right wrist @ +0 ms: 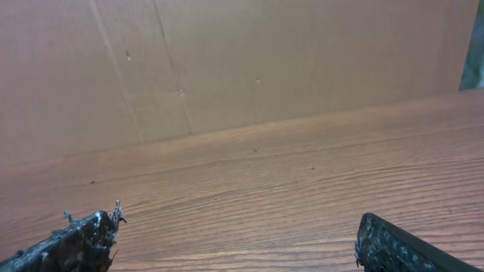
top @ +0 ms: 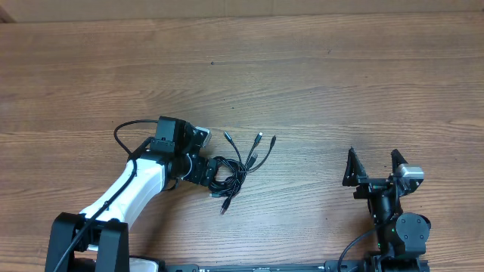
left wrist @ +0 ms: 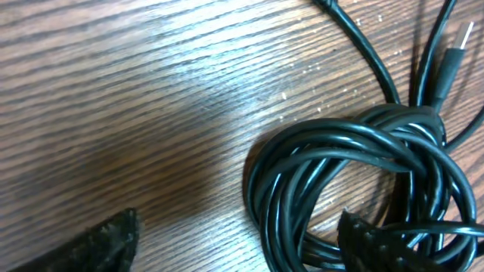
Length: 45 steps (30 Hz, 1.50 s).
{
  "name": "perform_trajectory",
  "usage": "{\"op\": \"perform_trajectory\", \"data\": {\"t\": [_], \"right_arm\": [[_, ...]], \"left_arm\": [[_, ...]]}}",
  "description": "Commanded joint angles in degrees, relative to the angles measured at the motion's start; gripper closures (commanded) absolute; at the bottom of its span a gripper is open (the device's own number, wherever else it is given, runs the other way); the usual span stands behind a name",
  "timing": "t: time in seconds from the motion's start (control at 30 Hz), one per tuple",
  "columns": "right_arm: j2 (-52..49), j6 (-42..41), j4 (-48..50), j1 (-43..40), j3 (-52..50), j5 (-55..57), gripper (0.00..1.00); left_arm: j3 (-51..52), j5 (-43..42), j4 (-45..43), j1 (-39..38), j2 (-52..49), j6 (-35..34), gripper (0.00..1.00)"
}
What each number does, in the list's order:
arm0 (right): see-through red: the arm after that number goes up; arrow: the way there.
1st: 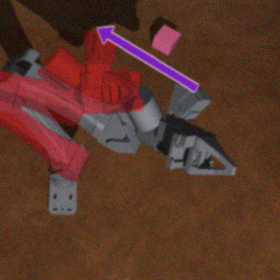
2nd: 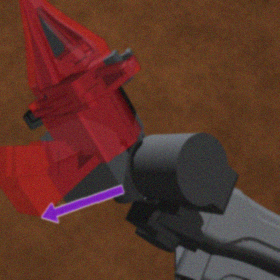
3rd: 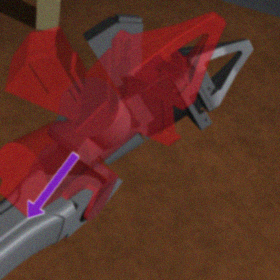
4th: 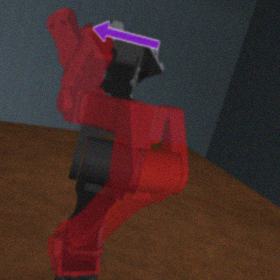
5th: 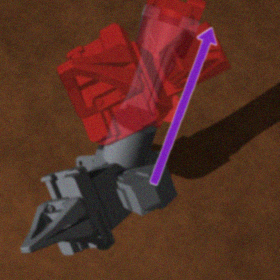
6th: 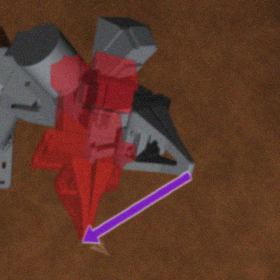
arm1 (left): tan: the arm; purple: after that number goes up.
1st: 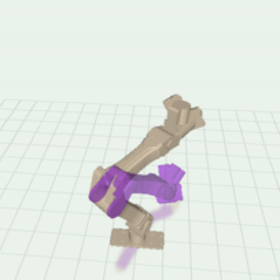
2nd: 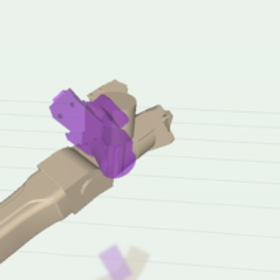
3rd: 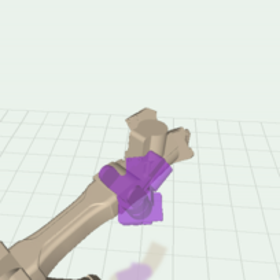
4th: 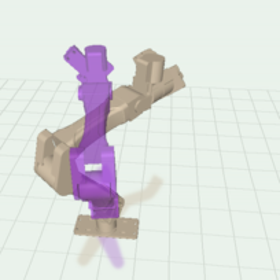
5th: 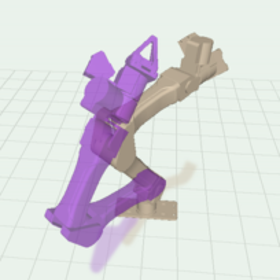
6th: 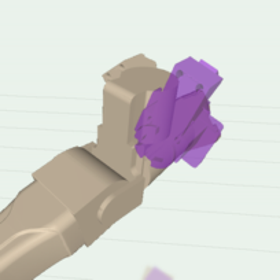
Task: Untangle cables
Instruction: 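Close the left gripper on the coiled black cable bundle, then lift the cable bundle with the left gripper toward center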
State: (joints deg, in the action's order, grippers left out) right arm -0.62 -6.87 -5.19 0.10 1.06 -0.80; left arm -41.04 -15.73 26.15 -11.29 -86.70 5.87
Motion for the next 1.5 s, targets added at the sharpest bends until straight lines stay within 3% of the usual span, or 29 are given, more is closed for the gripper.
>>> {"op": "perform_trajectory", "data": {"t": [0.0, 0.13, 0.33, 0.5, 0.6, 0.8, 0.93, 1.03, 1.2, 1.47], "right_arm": [[0.46, -0.39, 0.35, 0.33, -0.61, 0.72, 0.0], [0.46, -0.39, 0.35, 0.33, -0.61, 0.72, 0.0], [0.46, -0.39, 0.35, 0.33, -0.61, 0.72, 0.0], [0.46, -0.39, 0.35, 0.33, -0.61, 0.7, 0.0], [0.46, -0.39, 0.35, 0.33, -0.61, 0.72, 0.0], [0.46, -0.39, 0.35, 0.33, -0.61, 0.72, 0.0], [0.46, -0.39, 0.35, 0.33, -0.61, 0.72, 0.0], [0.46, -0.39, 0.35, 0.33, -0.61, 0.72, 0.0], [0.46, -0.39, 0.35, 0.33, -0.61, 0.72, 0.0], [0.46, -0.39, 0.35, 0.33, -0.61, 0.72, 0.0]], "left_arm": [[-1.49, 0.76, 0.63, -0.39, -0.63, -0.79, 0.27], [-1.46, 1.7, 1.05, -0.68, -0.66, -0.79, 0.28], [-1.46, 5.66, 0.94, -2.43, -1.49, -0.76, 0.2], [-1.46, 5.6, 0.76, -4.07, -2.03, -1.22, 0.21], [-1.46, 5.57, -0.13, -5.03, -2.08, -1.68, 0.32], [-1.46, 5.57, -1.14, -5.29, -2.05, -3.58, 0.7], [-1.46, 5.57, -1.36, -5.31, -2.05, -3.56, 0.77], [-1.46, 5.55, -1.81, -5.29, -2.05, -3.56, 0.94], [-2.47, 5.18, -1.57, -5.29, -1.77, -3.41, 0.96], [-13.35, 5.29, 7.8, -6.05, 1.55, 2.6, 0.96]]}}
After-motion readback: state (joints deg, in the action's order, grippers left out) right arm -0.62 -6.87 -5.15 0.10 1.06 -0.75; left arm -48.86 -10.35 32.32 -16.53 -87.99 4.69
